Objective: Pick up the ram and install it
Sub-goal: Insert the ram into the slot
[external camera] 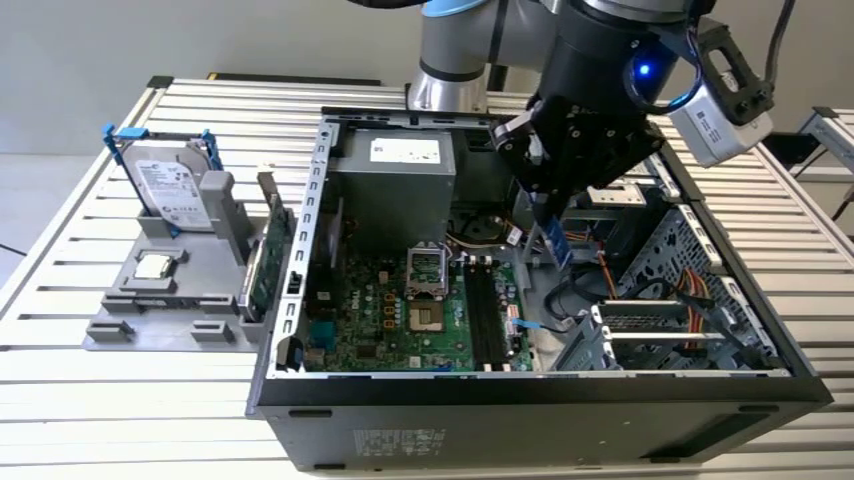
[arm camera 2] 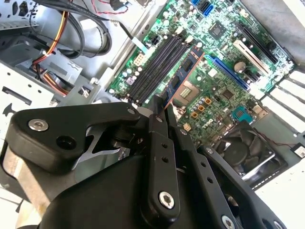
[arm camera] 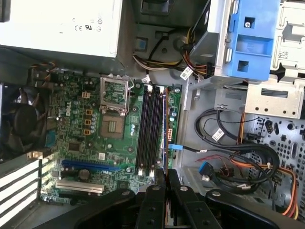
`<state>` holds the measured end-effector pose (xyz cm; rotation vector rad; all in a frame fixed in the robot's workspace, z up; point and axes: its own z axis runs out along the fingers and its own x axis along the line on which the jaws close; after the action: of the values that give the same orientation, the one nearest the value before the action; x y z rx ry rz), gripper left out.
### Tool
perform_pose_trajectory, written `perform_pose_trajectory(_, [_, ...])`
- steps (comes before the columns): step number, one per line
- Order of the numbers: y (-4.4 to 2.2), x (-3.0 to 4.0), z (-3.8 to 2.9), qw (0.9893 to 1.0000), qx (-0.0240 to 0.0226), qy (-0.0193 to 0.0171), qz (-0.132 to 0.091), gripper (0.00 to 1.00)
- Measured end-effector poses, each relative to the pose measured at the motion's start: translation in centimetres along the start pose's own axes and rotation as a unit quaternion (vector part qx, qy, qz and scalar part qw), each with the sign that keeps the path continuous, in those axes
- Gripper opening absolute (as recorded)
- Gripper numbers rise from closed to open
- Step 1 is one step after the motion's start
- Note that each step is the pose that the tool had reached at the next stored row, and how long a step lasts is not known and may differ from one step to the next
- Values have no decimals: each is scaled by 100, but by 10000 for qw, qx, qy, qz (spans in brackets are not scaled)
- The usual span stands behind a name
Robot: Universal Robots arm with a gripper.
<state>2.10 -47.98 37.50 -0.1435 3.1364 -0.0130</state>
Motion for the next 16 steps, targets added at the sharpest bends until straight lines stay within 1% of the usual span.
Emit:
perform_pose_trajectory(5, [0, 0, 53, 10000, -5, 6, 96, 0])
perform_pose_trajectory(13, [2, 0, 170, 9997, -5, 8, 259, 0])
perform_pose_trajectory(16, [2, 0, 190, 9995, -5, 9, 317, 0])
